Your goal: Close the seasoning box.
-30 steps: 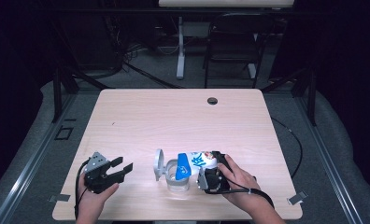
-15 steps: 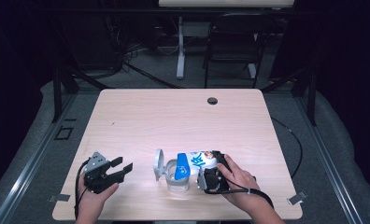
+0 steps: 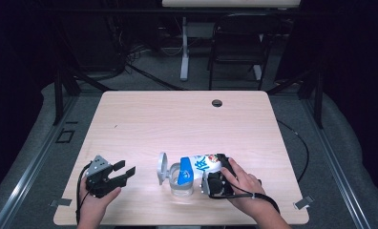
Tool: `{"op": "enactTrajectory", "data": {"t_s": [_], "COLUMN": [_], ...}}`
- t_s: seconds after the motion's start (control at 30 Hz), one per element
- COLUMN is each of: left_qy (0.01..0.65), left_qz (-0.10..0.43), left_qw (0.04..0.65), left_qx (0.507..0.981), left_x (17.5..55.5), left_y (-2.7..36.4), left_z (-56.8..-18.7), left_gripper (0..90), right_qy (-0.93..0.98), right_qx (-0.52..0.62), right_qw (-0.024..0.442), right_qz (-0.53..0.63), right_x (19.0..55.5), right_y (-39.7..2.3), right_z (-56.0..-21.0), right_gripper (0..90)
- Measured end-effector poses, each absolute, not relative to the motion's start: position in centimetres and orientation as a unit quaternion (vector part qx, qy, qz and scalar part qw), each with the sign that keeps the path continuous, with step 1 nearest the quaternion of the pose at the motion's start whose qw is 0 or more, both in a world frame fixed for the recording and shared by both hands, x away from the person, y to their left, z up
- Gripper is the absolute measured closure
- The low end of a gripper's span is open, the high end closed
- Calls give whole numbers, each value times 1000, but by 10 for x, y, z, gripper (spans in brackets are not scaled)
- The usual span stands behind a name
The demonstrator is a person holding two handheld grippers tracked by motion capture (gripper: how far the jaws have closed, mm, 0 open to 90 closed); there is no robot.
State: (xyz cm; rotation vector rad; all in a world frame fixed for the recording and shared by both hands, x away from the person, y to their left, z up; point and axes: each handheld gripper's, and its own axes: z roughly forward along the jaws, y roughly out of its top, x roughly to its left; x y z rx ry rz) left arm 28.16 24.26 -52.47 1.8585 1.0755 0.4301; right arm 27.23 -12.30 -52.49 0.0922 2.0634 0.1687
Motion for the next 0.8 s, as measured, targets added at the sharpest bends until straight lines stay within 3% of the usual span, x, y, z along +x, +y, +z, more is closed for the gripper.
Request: {"op": "enactTrajectory", "data": {"t_s": [0.8], "left_qy": [437], "left_qz": [171], "left_qw": [455], "left_qx": [757], "left_x": [281], "left_y": [242], "left_z": [-525], "left_gripper": [478], "right_qy": [843], "right_qx": [23], "right_qw": [536], "right_qz": [38], "right_x": [271], "right_y": [-121], "right_z": [-525], "right_gripper": [439]}}
